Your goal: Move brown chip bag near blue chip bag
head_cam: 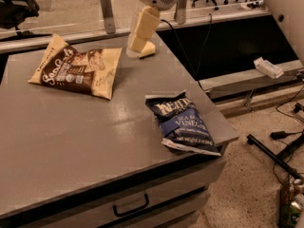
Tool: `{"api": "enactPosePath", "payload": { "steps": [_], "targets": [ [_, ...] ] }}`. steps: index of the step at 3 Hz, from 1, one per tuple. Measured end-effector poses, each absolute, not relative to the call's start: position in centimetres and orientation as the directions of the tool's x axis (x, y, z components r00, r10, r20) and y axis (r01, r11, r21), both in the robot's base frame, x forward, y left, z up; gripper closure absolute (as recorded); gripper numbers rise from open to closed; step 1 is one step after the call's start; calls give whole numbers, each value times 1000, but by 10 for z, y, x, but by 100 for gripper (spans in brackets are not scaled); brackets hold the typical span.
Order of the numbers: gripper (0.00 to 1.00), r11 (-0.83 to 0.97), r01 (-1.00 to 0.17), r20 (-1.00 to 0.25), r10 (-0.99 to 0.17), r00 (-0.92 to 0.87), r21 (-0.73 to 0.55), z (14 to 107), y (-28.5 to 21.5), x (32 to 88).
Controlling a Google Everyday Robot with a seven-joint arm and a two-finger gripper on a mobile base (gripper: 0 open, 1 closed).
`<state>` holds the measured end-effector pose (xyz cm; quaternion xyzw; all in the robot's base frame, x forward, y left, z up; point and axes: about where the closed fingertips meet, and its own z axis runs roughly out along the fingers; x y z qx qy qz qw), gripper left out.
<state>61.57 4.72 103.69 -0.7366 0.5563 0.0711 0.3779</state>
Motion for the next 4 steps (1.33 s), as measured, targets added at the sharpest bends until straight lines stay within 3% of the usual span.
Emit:
{"api": "enactPosePath", "payload": {
  "steps": [2,4],
  "targets": [
    [0,-76,-877,-541,-761,358,-474,1025,47,633],
    [0,-28,-920,-585,-764,272,-392,965,65,688]
  ]
}}
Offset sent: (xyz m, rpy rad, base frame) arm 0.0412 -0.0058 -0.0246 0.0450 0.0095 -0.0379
